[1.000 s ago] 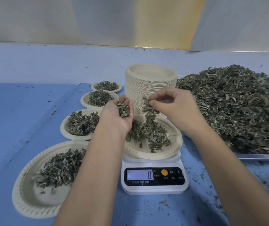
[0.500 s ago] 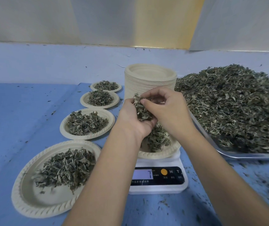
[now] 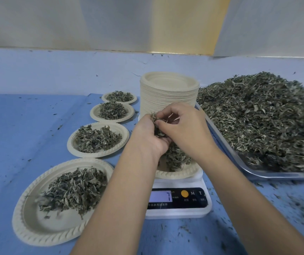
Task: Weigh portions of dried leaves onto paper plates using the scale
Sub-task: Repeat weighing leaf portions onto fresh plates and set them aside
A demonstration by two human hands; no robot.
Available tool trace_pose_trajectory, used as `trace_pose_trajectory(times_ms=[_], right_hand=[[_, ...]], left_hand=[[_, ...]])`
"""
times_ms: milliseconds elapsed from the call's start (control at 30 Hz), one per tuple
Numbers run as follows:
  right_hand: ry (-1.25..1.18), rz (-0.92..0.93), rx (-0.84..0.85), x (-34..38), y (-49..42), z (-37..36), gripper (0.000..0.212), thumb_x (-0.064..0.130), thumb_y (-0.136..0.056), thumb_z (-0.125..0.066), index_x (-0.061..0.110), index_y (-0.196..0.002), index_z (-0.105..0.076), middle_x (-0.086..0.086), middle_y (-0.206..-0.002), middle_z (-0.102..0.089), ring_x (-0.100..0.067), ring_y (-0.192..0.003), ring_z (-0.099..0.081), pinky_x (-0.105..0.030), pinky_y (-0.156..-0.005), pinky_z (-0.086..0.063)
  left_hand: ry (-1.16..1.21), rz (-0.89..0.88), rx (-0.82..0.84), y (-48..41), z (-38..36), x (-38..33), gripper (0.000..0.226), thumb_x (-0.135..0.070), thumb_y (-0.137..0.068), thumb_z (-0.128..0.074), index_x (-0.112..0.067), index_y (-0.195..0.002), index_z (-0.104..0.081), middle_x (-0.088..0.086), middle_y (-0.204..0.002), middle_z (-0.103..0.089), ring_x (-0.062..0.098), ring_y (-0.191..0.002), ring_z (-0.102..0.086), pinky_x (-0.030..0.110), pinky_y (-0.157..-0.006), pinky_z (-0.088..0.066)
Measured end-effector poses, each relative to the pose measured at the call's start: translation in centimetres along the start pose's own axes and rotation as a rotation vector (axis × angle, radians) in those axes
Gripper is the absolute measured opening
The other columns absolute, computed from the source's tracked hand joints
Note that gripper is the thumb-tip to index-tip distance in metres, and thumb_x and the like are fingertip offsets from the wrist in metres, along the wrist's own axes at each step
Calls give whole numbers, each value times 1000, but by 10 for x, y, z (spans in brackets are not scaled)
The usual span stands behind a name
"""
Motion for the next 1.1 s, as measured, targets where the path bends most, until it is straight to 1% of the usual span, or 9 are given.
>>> trace_pose_trajectory(times_ms=[200, 300, 367, 500, 667, 800, 900, 967, 1100], right_hand=[[-88, -43, 46, -3, -2, 1, 10, 18, -81, -68, 25, -76, -72, 3, -95, -57, -11, -95, -53, -20, -82, -39], [-400, -103, -67, -2, -4, 10, 17, 12, -86, -61, 20, -76, -73, 3, -91, -64, -3, -76, -59, -14, -74, -44], [-498, -162, -143, -6, -7, 17, 19, 9, -88, -58, 20, -80, -72, 12, -82, -64, 0, -77, -57, -21, -80, -47], [-681, -330, -212, -20, -10, 25, 20, 8, -90, -53, 17, -88, -70, 6, -88, -66, -1, -77, -60, -26, -78, -49], [-804, -432, -358, -42, -10, 49, 29, 13, -94, -42, 10, -99, -71, 5, -94, -72, 5, -79, -66, -7, -64, -45], [-923, -550, -459, -69, -2, 75, 36, 19, -98, -35, 7, -106, -68, 5, -93, -71, 7, -70, -65, -6, -55, -44], [-878, -609, -547, -91, 4, 95, 35, 19, -98, -33, 10, -104, -67, 1, -102, -68, 1, -87, -62, -12, -67, -43], [-749, -616, -626, -102, 8, 108, 35, 19, -97, -34, 13, -103, -68, 1, -108, -68, -6, -101, -61, -15, -76, -40], [-571, -617, -671, -113, 10, 124, 36, 21, -96, -34, 18, -102, -70, 4, -104, -68, -6, -94, -60, -13, -67, -33]], left_hand=[[95, 8, -25, -2, 1, -4, 20, -19, -101, -35, -10, -103, -53, 9, -105, -57, 20, -101, -57, 33, -96, -46], [99, -24, -16, -1, -1, -6, 27, -18, -102, -33, -6, -89, -54, 6, -83, -59, 18, -76, -57, 27, -77, -50], [90, -36, -19, 1, -5, -5, 33, -17, -102, -31, -9, -77, -50, 4, -71, -52, 15, -64, -50, 23, -64, -45], [62, 67, 94, 8, -27, 12, 31, -9, -97, -34, -8, -70, -50, 7, -66, -53, 18, -63, -49, 23, -65, -42], [19, 130, 149, -5, -65, 47, 31, -12, -98, -34, -9, -72, -49, 8, -68, -54, 17, -64, -50, 28, -72, -42], [-8, 187, 160, -23, -86, 83, 33, -16, -100, -35, -12, -71, -50, 5, -62, -55, 15, -55, -53, 24, -56, -45], [-96, 214, 128, -28, -97, 109, 19, -23, -100, -43, -12, -101, -58, 10, -92, -64, 20, -78, -61, 30, -70, -52], [-148, 218, 96, -32, -102, 122, 34, -29, -98, -50, -9, -125, -54, 14, -123, -59, 28, -105, -60, 40, -91, -50], [-233, 238, 169, -27, -112, 136, 40, -45, -96, -46, -11, -115, -56, 13, -130, -53, 27, -116, -54, 40, -93, -47]])
Point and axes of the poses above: each hand's wrist, its own y-axis away from the middle knuckle, its own z-axis out of the back of the hand, x = y × z, the point moved 3 cm from there along -y, towards the middle knuckle
